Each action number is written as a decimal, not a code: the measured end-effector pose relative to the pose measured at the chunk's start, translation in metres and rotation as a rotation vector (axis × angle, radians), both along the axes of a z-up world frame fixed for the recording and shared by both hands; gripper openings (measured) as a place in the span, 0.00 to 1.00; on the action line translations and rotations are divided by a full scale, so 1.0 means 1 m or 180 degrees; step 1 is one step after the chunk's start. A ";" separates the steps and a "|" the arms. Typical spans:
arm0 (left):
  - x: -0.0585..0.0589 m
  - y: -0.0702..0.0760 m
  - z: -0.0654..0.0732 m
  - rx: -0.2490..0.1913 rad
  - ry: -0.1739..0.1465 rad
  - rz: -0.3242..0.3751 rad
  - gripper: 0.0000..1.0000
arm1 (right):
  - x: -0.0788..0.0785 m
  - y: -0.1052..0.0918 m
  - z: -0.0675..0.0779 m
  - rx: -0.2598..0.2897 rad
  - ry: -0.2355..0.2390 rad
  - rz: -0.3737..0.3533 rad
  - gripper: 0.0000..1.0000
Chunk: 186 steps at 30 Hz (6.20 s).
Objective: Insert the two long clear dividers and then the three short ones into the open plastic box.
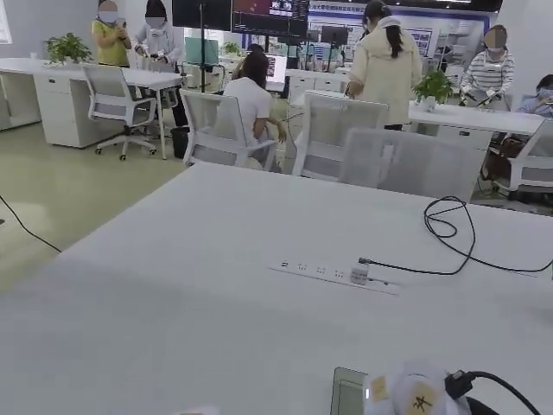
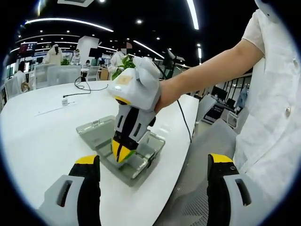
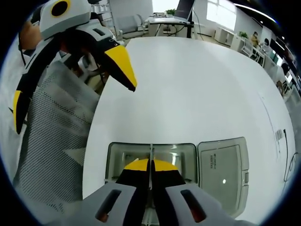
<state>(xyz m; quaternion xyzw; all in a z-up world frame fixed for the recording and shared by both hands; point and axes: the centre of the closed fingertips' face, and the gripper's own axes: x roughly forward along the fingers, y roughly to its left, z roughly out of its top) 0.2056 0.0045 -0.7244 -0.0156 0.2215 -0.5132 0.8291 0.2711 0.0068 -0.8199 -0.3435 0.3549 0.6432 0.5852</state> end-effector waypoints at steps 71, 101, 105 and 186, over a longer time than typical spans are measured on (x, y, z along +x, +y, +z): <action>0.002 0.012 -0.003 0.0131 0.0054 -0.0026 0.99 | -0.014 -0.237 -0.035 -0.0807 -0.0184 -0.0206 0.49; 0.000 0.016 -0.001 0.0122 0.0073 -0.0013 0.97 | -0.013 -0.232 -0.023 -0.0775 -0.0345 -0.0231 0.33; 0.004 0.016 0.004 0.0044 0.0110 0.0056 0.96 | -0.013 -0.221 -0.006 -0.0655 -0.0443 -0.0253 0.33; -0.007 -0.084 0.049 -0.0705 0.0654 -0.0356 0.00 | -0.059 -0.085 0.168 0.0540 -0.0352 -0.0107 0.27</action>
